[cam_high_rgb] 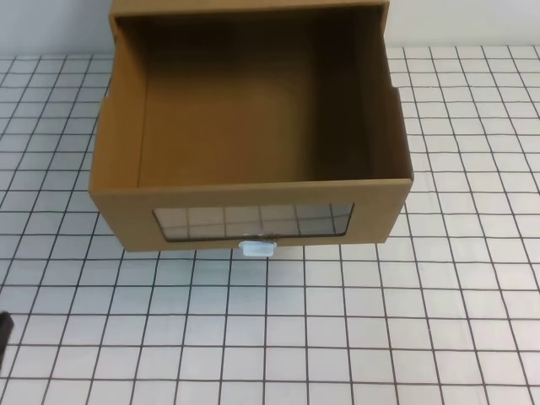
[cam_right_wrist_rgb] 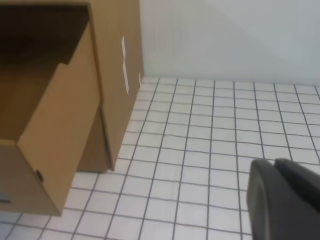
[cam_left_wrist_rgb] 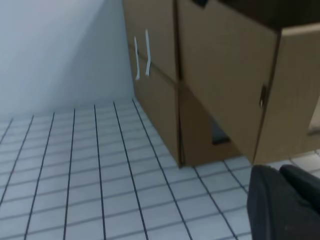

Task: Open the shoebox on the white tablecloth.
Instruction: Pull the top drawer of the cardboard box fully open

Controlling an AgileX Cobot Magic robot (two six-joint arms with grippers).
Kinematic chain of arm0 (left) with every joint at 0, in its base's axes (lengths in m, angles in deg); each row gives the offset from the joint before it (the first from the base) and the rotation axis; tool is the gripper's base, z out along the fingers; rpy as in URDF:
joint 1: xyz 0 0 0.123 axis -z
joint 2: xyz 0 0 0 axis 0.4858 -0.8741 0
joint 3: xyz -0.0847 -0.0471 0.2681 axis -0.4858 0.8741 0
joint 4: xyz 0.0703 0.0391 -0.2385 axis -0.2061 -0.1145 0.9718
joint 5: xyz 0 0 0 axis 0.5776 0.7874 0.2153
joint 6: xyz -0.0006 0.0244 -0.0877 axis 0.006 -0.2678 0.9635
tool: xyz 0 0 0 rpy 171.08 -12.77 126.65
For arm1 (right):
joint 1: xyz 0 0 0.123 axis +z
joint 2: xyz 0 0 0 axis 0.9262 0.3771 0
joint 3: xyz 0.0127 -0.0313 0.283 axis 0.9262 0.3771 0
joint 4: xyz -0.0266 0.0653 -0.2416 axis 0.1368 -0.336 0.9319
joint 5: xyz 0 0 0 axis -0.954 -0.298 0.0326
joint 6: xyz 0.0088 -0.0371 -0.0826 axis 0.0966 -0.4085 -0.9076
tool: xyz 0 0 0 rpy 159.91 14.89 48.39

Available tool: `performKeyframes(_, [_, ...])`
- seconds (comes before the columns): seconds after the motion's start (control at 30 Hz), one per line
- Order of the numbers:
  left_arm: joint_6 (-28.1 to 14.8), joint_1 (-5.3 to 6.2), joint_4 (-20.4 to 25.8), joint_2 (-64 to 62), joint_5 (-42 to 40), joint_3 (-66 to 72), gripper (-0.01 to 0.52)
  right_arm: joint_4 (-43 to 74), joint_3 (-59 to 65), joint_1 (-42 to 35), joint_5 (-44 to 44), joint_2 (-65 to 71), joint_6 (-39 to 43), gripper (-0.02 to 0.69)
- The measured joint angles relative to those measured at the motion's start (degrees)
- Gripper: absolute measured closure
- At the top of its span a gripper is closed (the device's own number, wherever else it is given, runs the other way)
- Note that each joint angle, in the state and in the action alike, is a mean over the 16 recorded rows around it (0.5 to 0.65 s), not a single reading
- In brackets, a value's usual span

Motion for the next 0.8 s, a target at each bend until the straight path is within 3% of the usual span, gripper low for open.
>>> performKeyframes(0.33, [0.24,0.0,0.0,0.0,1.17,7.28,0.516,8.17,7.7,-0.05,7.08,-2.13,12.16,0.678])
performKeyframes(0.8, [0.33,0.0,0.0,0.0,3.95,7.62,0.516,9.9,8.73,-0.07,8.3,-2.13,13.15,0.678])
